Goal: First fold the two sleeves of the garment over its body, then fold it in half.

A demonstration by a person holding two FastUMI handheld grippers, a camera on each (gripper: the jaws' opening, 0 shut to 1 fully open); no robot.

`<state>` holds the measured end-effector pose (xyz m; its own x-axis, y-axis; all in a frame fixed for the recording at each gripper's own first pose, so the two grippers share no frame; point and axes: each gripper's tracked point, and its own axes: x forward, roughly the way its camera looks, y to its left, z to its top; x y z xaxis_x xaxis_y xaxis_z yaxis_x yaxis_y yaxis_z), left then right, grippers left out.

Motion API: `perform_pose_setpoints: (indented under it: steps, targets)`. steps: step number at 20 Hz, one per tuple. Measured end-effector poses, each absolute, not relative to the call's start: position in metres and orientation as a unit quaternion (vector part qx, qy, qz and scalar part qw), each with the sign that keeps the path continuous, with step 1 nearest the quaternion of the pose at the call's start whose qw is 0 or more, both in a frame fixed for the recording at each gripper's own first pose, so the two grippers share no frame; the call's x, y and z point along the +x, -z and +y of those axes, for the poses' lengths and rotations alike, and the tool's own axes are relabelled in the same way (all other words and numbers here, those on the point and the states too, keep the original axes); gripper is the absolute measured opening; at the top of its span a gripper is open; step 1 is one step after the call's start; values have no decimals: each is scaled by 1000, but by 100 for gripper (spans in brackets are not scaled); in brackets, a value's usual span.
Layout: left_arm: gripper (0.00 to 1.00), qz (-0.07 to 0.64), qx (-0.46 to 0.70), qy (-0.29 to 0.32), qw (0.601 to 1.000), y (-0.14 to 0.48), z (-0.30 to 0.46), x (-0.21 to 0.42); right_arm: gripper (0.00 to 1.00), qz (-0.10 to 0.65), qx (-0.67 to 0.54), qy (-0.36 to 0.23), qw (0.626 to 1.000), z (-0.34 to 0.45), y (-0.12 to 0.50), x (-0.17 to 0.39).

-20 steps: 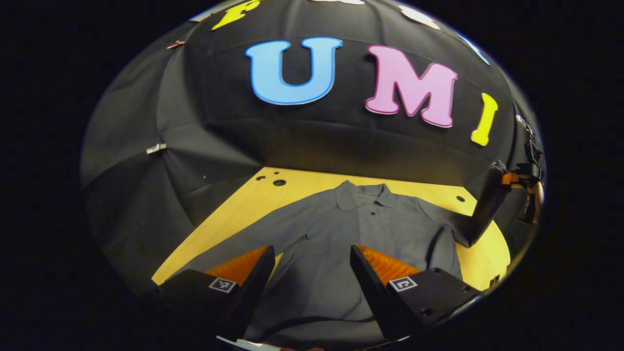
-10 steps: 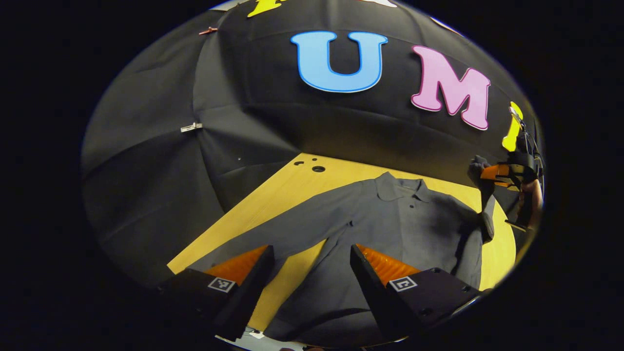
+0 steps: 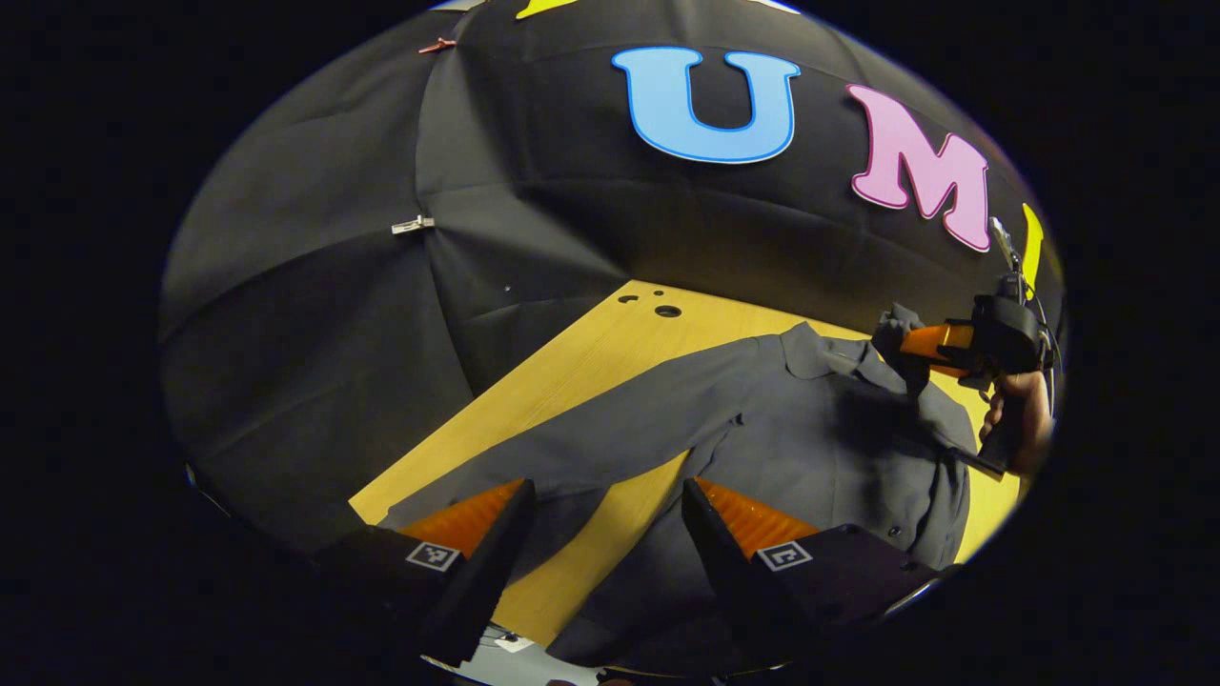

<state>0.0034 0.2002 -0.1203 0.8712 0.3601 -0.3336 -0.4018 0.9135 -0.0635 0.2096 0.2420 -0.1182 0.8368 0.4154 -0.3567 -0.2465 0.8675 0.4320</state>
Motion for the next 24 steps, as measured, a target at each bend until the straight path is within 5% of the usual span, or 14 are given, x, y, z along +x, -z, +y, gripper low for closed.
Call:
perform_pose_setpoints:
  steps: [5,6,9,10,19,24]
  targets:
    - [97,160,-68,-208,963,123,206,-2,18,279,197,-200,918,270,158,190]
    - [97,162,-71,-209,962,126,207,-4,10,287,195,-204,915,272,164,187]
    - [97,165,-81,-219,958,132,216,-8,100,279,175,-215,919,269,157,177]
    - [97,165,-87,-223,957,134,220,-10,94,268,161,-209,926,256,148,174]
    - [97,182,-144,-310,922,181,301,-31,99,164,21,-132,977,117,64,114]
    - [98,197,-135,-352,905,202,343,-35,98,142,3,-42,989,23,38,66]
